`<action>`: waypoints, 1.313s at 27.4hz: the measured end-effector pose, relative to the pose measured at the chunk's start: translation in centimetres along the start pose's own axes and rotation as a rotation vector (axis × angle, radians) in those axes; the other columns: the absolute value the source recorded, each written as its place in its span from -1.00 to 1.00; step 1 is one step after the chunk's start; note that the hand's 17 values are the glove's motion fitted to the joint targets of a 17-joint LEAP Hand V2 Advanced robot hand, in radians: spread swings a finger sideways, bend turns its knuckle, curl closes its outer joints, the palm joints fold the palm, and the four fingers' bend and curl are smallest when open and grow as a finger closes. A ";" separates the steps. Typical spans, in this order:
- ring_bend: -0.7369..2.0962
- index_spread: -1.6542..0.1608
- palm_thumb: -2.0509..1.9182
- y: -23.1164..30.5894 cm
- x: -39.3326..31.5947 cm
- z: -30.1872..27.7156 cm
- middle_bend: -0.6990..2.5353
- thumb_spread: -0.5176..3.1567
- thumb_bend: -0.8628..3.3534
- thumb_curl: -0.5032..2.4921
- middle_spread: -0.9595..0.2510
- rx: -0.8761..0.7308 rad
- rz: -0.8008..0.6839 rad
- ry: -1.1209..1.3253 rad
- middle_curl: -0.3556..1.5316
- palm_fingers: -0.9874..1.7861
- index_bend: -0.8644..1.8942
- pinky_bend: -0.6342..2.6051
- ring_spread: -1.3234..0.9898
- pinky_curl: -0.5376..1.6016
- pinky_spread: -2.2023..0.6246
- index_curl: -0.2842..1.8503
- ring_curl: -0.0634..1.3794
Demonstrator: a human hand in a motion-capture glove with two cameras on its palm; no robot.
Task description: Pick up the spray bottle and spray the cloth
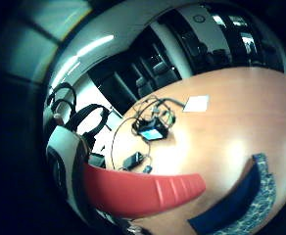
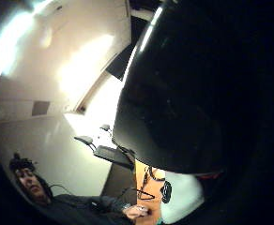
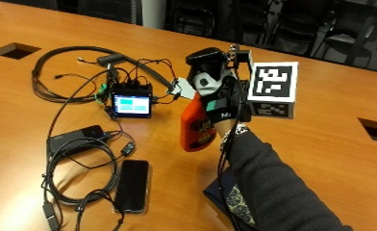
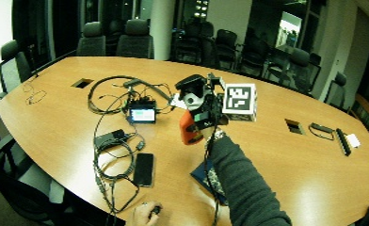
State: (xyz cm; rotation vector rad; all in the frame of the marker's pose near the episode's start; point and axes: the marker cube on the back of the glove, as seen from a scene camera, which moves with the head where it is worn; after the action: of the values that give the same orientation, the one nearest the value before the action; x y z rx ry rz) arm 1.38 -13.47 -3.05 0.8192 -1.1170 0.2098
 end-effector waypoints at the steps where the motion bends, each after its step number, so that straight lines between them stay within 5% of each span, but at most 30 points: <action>1: 0.00 0.54 0.50 0.0 0.8 0.1 -0.21 -0.48 -0.61 -0.14 0.25 0.002 0.035 -0.014 -0.09 0.71 -0.17 -0.31 -0.04 -0.09 0.32 -0.20 -0.26; 22: 0.00 0.54 0.50 1.1 4.9 -0.7 -0.22 -0.47 -0.61 -0.14 0.27 0.086 0.104 -0.001 -0.09 0.71 -0.17 -0.30 -0.04 -0.09 0.33 -0.19 -0.26; 36: 0.01 0.53 0.50 0.5 0.6 1.3 -0.23 -0.47 -0.61 -0.14 0.25 0.135 0.052 -0.015 -0.09 0.71 -0.18 -0.30 -0.04 -0.09 0.32 -0.19 -0.26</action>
State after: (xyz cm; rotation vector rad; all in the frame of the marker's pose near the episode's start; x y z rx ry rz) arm 0.50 -14.14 -2.07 0.9130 -1.1477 0.3255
